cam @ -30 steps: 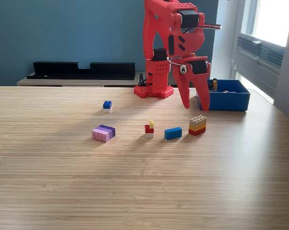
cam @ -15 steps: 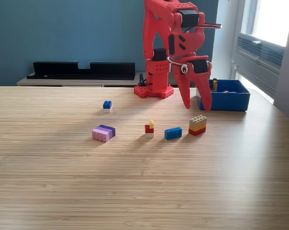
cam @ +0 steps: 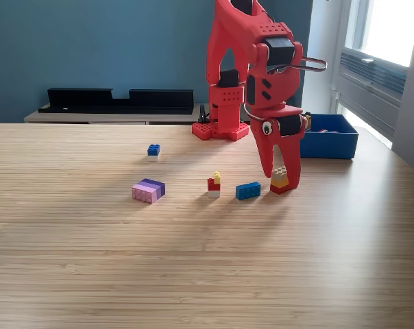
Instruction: Grasp a lego block and put it in the bin.
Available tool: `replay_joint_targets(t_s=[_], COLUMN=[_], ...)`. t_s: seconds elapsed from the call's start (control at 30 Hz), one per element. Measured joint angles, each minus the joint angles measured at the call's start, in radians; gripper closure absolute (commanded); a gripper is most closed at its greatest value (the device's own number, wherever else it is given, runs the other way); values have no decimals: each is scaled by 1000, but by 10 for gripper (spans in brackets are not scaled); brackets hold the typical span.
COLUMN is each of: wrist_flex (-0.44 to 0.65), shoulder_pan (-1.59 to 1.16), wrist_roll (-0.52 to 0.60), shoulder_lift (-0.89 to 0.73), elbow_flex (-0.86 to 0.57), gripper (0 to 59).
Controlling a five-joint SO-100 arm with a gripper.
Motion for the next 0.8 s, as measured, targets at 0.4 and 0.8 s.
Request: replay_joint_targets(t_s=[0.4, 0.8], wrist_flex=[52, 54], shoulder_pan=[0, -23], wrist_roll=[8, 63], shoulder_lift=[-109, -112], elbow_flex=[-106, -110], gripper=[444, 586])
